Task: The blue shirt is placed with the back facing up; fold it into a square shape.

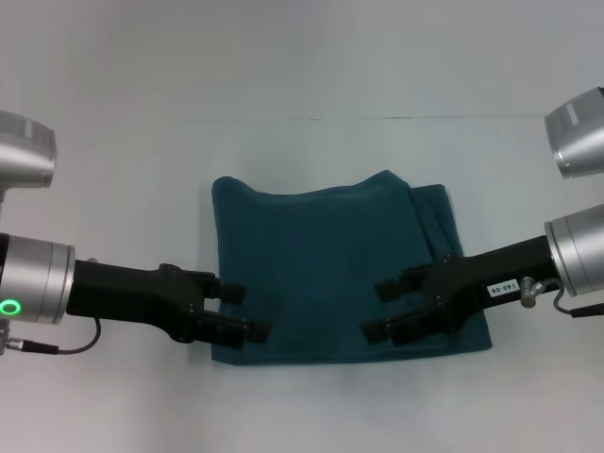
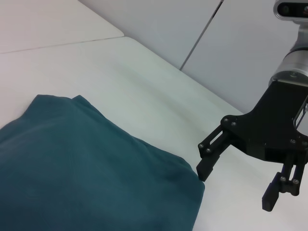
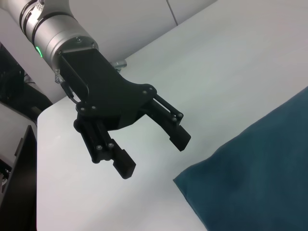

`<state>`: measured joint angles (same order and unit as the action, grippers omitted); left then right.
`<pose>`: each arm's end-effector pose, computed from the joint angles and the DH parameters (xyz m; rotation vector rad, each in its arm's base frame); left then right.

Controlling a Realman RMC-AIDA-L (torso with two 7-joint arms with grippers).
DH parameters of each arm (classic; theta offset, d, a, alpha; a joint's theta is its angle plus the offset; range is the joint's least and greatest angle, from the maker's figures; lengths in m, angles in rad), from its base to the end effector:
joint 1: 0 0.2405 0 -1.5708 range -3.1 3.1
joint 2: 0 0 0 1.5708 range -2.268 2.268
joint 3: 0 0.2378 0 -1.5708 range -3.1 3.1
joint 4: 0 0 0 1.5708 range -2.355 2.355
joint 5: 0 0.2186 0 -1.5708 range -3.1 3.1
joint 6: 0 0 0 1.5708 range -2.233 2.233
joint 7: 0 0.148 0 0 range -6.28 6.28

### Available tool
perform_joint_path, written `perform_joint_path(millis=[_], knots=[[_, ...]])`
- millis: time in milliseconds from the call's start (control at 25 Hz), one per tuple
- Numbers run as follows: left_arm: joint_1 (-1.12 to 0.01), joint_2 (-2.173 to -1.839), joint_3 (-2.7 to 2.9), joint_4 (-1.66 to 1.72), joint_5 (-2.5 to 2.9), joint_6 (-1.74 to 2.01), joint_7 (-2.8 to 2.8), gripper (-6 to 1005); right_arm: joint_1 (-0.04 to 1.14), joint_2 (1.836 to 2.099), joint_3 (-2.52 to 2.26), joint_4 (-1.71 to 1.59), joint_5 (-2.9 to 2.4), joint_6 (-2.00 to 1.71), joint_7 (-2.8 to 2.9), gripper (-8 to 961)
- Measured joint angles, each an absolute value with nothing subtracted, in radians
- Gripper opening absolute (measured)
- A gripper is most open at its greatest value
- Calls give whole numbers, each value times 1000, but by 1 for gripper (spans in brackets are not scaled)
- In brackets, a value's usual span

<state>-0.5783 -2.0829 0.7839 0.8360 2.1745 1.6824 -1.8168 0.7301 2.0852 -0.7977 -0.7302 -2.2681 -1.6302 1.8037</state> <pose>-0.2268 0.3297 0.0107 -2.9044 -0.9719 -0.4508 0.1989 0.3507 -0.0130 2.9927 -0.8696 -0.3138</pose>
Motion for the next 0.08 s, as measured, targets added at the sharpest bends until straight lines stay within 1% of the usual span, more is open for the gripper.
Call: perform_joint_path(millis=[80], knots=[[-578,-2083,784,836,2175,1682,-1817,853,730,2085,-798,-730,-2268,-1630,1803,856]])
